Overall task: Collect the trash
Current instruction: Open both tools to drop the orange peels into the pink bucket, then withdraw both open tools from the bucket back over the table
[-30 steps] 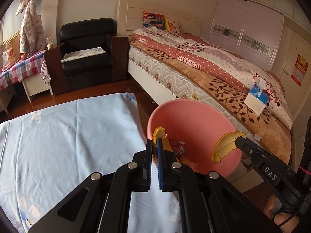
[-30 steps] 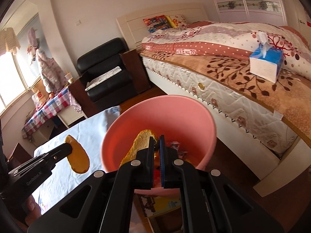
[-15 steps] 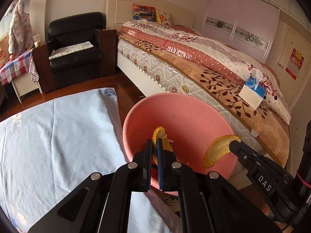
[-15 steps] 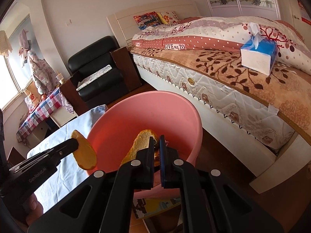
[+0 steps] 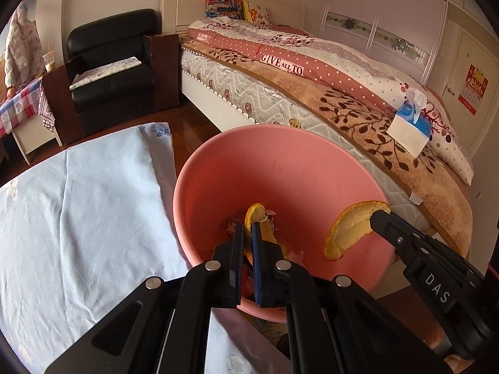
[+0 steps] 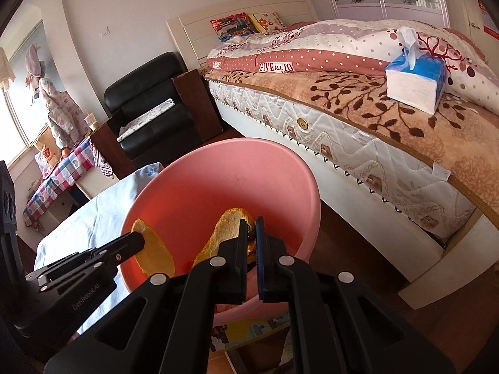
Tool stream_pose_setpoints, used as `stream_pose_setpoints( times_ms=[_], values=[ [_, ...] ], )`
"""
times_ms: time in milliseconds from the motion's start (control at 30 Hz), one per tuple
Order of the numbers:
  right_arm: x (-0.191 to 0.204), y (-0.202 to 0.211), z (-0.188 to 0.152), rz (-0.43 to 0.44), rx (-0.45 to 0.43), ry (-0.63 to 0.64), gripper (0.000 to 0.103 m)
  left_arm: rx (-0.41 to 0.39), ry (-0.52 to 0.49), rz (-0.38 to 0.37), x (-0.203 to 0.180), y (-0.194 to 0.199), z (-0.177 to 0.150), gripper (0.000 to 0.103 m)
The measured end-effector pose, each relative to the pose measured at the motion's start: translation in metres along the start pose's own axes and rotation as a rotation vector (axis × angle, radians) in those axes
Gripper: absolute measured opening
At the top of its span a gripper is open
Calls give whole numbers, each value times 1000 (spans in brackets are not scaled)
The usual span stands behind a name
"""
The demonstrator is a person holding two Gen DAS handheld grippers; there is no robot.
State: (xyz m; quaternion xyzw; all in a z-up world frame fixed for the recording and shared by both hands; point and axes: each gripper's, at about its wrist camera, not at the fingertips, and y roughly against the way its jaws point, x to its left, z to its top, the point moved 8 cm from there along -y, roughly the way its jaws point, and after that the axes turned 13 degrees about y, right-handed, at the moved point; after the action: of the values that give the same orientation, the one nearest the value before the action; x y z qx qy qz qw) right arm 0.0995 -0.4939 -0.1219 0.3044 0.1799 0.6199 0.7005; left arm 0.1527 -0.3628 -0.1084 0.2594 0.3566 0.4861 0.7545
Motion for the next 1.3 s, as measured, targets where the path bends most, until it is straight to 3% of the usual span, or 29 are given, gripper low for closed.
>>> stream_pose_setpoints(
  times_ms=[267,400,533,867,1033,1300],
  values=[
    [-1,-3,0,1,4,-1,5,-12,0,1,-1,0,1,11],
    [-1,-3,1,-2,4,2,5,-25,1,6,-1,3,3,33],
    [-2,-7,2,-5,5,5,5,-32,7,6,-1,5,5,40],
    [2,-13,1,25,22,-16,7,-53,15,10,2,13,9,44],
    [5,-10,1,29,15,-14,18,-68,13,10,4,18,10,46],
    [13,-1,8,42,-7,14,22,-85,19,8,9,29,12,47]
  ],
)
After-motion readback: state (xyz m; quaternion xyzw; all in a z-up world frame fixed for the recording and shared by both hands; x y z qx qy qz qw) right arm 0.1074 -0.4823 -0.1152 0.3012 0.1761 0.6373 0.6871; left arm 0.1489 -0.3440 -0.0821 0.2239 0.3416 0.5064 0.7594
